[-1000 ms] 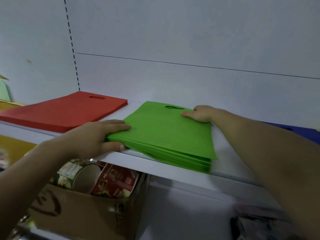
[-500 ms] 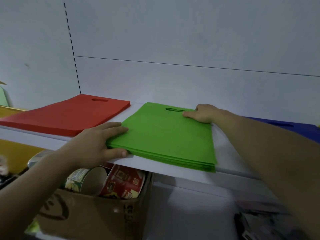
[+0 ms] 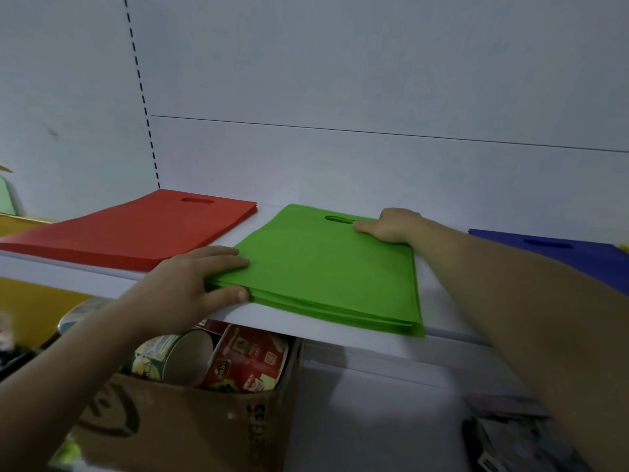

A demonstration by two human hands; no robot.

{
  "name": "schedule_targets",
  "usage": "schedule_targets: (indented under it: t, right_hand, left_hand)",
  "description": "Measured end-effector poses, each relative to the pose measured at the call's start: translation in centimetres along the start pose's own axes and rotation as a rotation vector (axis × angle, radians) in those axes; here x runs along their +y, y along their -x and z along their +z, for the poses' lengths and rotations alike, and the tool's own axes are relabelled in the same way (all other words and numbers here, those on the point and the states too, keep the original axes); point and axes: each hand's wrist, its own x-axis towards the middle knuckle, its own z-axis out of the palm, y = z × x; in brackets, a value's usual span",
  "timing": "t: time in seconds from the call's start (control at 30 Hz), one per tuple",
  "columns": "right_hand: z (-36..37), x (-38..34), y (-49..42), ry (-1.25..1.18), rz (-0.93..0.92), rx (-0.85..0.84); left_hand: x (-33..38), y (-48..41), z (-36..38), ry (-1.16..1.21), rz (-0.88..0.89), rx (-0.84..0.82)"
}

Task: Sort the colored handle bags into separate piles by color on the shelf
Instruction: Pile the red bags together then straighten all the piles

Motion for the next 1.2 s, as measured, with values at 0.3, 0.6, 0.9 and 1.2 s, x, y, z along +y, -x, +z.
schedule_targets:
  t: [0.3,0.6,0.9,1.2]
  right_hand:
    - [0.2,-0.5,-0.1,-0.012,0.039,0.027]
    - [-0.3,0.2,-0.5,-0.027,0.052,0.013]
    - [-0.3,-0.8,-0.8,-0.095,0.029,0.040]
    - [0.2,-1.0,-1.1,-0.082,-0.036,-0.032]
  left_hand:
    - [0.9,-0.2,0.2,-0.053,-0.030,-0.015]
    - [1.8,-0.1,0.4,-0.048,-0.016,-0.055]
    - [-0.1,-0.6,-0.5,0.010,-0.038,-0.078]
    - [-0.6,-0.4,-0.4,-0.058,-0.072,-0.108]
